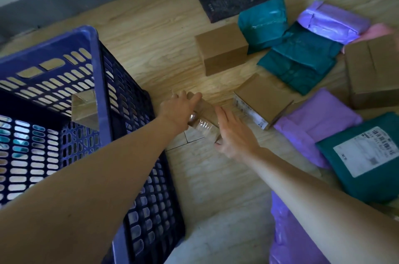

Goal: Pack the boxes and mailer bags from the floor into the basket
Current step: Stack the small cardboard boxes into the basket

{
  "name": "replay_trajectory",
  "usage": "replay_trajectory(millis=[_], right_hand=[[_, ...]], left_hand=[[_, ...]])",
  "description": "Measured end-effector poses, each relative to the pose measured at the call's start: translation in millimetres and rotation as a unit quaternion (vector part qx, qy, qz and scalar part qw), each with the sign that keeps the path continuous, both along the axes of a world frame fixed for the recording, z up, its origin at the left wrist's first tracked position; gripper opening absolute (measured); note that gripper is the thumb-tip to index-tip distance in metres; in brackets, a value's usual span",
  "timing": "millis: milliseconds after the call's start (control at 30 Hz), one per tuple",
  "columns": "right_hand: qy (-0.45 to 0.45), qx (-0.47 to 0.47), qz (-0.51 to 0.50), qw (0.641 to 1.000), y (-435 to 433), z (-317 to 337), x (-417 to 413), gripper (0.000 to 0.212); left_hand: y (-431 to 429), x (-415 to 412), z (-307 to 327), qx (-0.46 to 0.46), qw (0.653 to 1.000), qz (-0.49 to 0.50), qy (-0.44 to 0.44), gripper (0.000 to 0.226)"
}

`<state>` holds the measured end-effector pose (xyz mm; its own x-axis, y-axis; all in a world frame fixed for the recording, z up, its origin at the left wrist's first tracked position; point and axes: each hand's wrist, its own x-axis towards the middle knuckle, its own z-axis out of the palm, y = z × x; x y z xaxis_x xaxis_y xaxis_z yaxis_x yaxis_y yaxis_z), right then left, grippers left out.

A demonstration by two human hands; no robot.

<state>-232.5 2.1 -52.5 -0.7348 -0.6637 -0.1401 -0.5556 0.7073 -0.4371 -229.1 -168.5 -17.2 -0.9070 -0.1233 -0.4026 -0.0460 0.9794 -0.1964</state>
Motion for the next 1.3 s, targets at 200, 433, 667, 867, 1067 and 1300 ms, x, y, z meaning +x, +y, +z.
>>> replay_trajectory(millis=[200, 433, 667, 867, 1067, 1300], right_hand=[[0.060, 0.018, -0.015, 0.998, 15.0, 55.6, -0.1, 0.104], [0.176, -0.001, -0.014, 0.984, 30.7, 142.7, 17.7, 0.094], [0.207, -0.031, 0.010, 0.978, 20.3, 239.2, 59.6, 0.087], [0.250, -0.053, 0.051, 0.965, -9.4, 303.4, 113.9, 0.085], [0.269, -0.032, 0.102, 0.957, -37.8, 339.5, 170.7, 0.085], [0.241, -0.015, 0.139, 0.961, -84.2, 326.6, 205.1, 0.087]], left_hand=[[8.9, 6.4, 55.2, -0.002, 0.998, -0.044, 0.050, 0.088], [15.8, 43.1, 139.3, 0.008, 0.982, -0.098, 0.159, 0.092], [6.4, 110.6, 237.2, -0.004, 0.956, -0.134, 0.261, 0.088], [-19.0, 186.3, 298.3, -0.019, 0.949, -0.093, 0.302, 0.087], [-40.4, 259.8, 327.1, -0.001, 0.947, -0.048, 0.318, 0.080], [-82.1, 304.9, 307.8, 0.027, 0.951, 0.000, 0.309, 0.082]])
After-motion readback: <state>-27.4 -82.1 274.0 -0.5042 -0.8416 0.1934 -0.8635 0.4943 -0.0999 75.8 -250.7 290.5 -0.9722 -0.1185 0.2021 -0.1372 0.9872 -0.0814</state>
